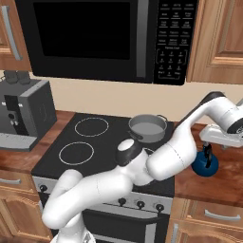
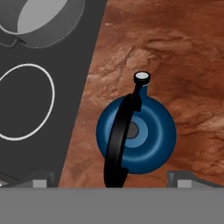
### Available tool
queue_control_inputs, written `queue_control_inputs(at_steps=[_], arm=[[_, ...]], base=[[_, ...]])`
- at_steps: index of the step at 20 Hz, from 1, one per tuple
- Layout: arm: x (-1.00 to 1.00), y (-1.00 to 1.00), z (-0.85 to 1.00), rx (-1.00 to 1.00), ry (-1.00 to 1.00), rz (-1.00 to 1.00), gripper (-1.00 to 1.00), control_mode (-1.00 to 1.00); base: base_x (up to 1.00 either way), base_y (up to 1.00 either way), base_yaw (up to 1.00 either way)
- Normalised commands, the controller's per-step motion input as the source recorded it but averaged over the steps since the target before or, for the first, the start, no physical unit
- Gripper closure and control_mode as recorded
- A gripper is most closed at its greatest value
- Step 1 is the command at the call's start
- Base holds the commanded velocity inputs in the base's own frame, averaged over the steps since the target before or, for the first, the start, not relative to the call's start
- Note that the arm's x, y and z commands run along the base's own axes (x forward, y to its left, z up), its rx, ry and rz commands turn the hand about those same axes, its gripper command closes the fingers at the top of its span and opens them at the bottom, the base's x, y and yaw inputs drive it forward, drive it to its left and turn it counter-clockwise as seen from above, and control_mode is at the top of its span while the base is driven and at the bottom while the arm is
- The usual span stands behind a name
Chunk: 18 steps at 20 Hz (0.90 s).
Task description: Pick the kettle from the counter and place it on a stove burner. Then turn the burner on.
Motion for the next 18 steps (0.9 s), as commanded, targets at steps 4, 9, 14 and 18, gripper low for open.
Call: queue_control_inputs(at_steps=[4,9,14,18], arm=[[0.0,0.0,0.0,0.0,0.0,0.0,-1.0,-1.0],[0.0,0.12,-0.17,-0.09,0.02,0.0,-1.0,-1.0],[0.0,0.25,-0.3,-0.13,0.04,0.0,-1.0,-1.0],[0.0,0.23,-0.33,-0.06,0.04,0.0,-1.0,-1.0]], base=[[0.0,0.0,0.0],[0.0,0.0,0.0],[0.0,0.0,0.0],[0.0,0.0,0.0]])
